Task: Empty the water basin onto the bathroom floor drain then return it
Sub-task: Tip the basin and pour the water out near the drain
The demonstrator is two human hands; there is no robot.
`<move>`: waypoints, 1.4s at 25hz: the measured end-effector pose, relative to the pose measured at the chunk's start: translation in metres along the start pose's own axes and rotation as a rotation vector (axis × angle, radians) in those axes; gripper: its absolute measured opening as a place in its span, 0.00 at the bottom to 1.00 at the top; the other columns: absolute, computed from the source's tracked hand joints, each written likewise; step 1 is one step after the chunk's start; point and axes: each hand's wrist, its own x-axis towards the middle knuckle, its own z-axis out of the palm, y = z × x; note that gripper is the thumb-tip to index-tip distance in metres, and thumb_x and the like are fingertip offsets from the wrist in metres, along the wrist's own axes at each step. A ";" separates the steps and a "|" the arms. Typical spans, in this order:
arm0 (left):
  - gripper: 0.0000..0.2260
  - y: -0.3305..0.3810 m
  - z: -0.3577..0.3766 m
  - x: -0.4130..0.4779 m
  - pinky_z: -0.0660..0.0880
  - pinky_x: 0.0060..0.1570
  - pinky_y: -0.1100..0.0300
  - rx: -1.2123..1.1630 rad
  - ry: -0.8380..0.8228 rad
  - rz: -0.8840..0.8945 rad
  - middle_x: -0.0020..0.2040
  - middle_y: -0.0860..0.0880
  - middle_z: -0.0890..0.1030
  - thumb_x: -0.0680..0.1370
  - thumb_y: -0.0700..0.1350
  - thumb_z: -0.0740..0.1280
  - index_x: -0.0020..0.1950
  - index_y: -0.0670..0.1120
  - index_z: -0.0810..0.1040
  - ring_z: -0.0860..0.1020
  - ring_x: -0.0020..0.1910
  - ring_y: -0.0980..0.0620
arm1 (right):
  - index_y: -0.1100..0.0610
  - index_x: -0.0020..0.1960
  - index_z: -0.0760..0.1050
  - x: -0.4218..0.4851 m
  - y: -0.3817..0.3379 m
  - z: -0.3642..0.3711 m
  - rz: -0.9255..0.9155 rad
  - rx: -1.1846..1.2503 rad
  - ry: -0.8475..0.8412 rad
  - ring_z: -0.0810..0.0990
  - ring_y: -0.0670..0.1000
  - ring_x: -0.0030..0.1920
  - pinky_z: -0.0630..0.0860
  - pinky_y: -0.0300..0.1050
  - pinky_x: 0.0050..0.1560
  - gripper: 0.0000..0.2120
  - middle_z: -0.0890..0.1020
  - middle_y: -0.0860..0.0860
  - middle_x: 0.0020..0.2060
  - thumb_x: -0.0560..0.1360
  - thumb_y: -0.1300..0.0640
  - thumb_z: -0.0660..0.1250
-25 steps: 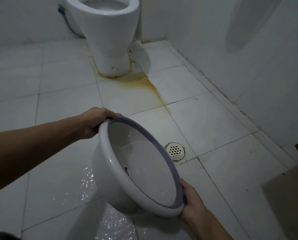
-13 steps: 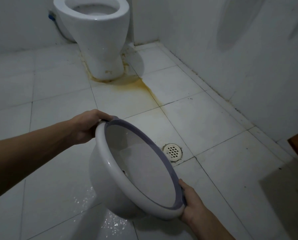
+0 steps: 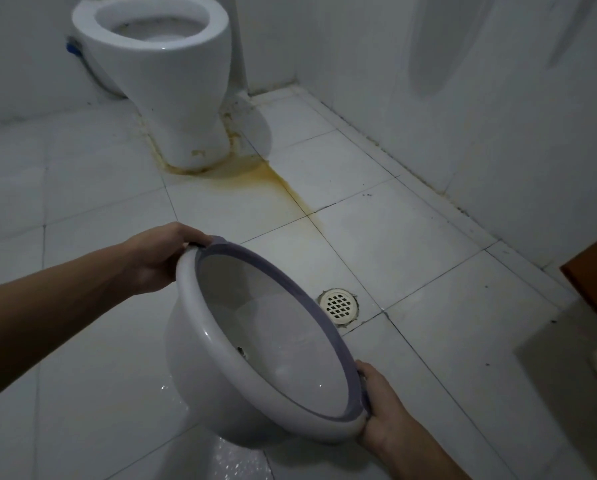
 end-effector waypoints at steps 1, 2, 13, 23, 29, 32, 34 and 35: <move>0.13 0.002 0.000 0.001 0.77 0.45 0.51 0.001 -0.003 -0.003 0.45 0.38 0.83 0.79 0.40 0.61 0.56 0.35 0.80 0.80 0.40 0.43 | 0.61 0.43 0.79 0.000 0.000 0.002 0.025 0.037 0.023 0.79 0.59 0.41 0.75 0.48 0.45 0.12 0.85 0.59 0.30 0.79 0.56 0.60; 0.13 0.003 0.000 0.002 0.78 0.44 0.51 0.000 -0.004 -0.007 0.44 0.39 0.84 0.79 0.40 0.61 0.55 0.35 0.80 0.80 0.39 0.44 | 0.61 0.43 0.79 0.000 0.000 0.004 0.033 0.054 0.040 0.79 0.59 0.41 0.75 0.48 0.46 0.11 0.85 0.59 0.31 0.78 0.57 0.61; 0.13 0.019 0.004 0.010 0.77 0.44 0.51 -0.017 0.005 -0.030 0.46 0.38 0.82 0.79 0.40 0.62 0.58 0.35 0.79 0.79 0.41 0.43 | 0.63 0.48 0.79 -0.007 -0.003 0.015 0.000 0.065 0.022 0.79 0.59 0.42 0.75 0.50 0.44 0.11 0.85 0.59 0.30 0.79 0.60 0.60; 0.17 0.042 0.020 0.010 0.76 0.44 0.53 -0.002 0.004 -0.031 0.49 0.38 0.79 0.80 0.39 0.61 0.67 0.33 0.74 0.78 0.41 0.44 | 0.64 0.41 0.78 -0.015 -0.009 0.018 0.002 0.134 -0.005 0.82 0.54 0.22 0.78 0.43 0.20 0.15 0.83 0.58 0.24 0.80 0.60 0.57; 0.20 0.049 0.030 0.018 0.76 0.50 0.53 -0.001 0.020 -0.028 0.56 0.37 0.76 0.78 0.38 0.63 0.69 0.33 0.72 0.75 0.50 0.42 | 0.62 0.41 0.77 -0.017 -0.007 0.017 0.020 0.144 0.000 0.82 0.52 0.21 0.77 0.42 0.21 0.15 0.82 0.56 0.23 0.81 0.60 0.56; 0.21 0.055 0.036 0.024 0.73 0.54 0.53 0.003 0.021 -0.014 0.56 0.38 0.75 0.78 0.38 0.64 0.70 0.33 0.71 0.73 0.50 0.43 | 0.62 0.40 0.76 -0.016 -0.005 0.019 0.054 0.118 -0.010 0.82 0.54 0.24 0.77 0.42 0.23 0.15 0.81 0.57 0.23 0.81 0.60 0.56; 0.21 0.061 0.040 0.026 0.73 0.52 0.54 0.010 0.013 -0.002 0.55 0.39 0.75 0.77 0.38 0.64 0.70 0.32 0.71 0.74 0.47 0.43 | 0.62 0.46 0.77 -0.013 -0.002 0.020 0.044 0.104 -0.003 0.80 0.57 0.35 0.78 0.47 0.35 0.12 0.82 0.58 0.28 0.82 0.59 0.56; 0.21 0.064 0.042 0.027 0.73 0.51 0.54 0.013 0.011 0.004 0.55 0.39 0.75 0.77 0.38 0.64 0.70 0.32 0.71 0.74 0.46 0.44 | 0.61 0.47 0.77 -0.012 -0.002 0.021 0.030 0.107 0.005 0.78 0.57 0.38 0.76 0.48 0.40 0.12 0.81 0.58 0.31 0.82 0.59 0.56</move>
